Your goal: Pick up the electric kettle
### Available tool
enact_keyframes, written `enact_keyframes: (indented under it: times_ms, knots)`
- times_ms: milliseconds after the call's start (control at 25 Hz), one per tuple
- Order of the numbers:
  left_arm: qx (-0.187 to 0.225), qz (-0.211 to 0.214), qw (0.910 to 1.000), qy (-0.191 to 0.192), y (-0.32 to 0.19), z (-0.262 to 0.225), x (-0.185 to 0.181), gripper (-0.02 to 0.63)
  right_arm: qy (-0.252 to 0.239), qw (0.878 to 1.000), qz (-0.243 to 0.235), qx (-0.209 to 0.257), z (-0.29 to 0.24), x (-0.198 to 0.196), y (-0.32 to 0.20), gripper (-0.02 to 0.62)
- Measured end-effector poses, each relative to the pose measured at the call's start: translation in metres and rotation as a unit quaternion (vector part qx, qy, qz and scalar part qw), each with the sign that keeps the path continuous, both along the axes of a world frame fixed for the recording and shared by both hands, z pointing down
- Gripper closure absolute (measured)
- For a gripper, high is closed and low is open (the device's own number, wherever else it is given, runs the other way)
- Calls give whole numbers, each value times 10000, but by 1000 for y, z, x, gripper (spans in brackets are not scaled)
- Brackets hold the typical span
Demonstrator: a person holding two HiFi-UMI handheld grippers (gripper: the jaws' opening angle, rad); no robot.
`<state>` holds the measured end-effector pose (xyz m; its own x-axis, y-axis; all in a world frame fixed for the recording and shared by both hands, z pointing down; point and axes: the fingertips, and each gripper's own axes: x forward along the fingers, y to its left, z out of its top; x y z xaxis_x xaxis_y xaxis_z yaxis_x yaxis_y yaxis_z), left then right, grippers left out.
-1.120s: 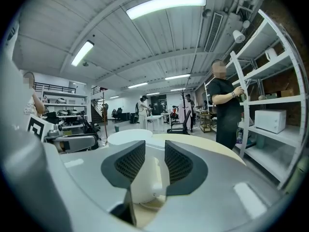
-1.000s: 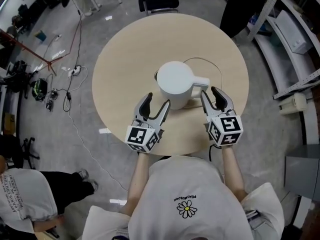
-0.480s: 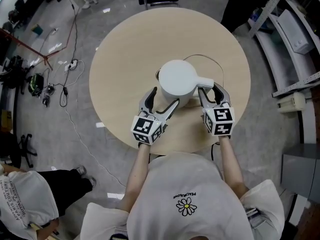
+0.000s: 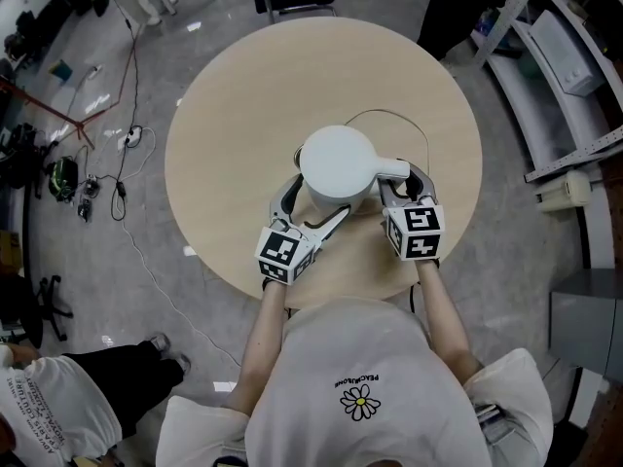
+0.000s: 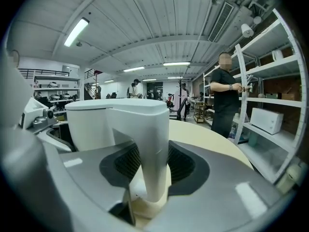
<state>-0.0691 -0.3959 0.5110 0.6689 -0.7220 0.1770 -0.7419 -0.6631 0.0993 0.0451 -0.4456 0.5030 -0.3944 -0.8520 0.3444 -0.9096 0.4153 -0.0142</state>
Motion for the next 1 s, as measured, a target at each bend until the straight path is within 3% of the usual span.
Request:
enact_keyframes:
  times_ms: [120, 520, 1000]
  knots:
    - [-11, 24, 10000, 47, -2, 3, 0, 140, 42, 9999, 160, 29, 3, 1, -3, 492]
    - [6, 129, 9998, 116, -5, 4, 0, 130, -82, 9996, 248, 77, 3, 3, -6, 491]
    - [-162, -6, 9999, -53, -8, -1, -2, 133, -194, 9994, 259, 91, -3, 2, -12, 494]
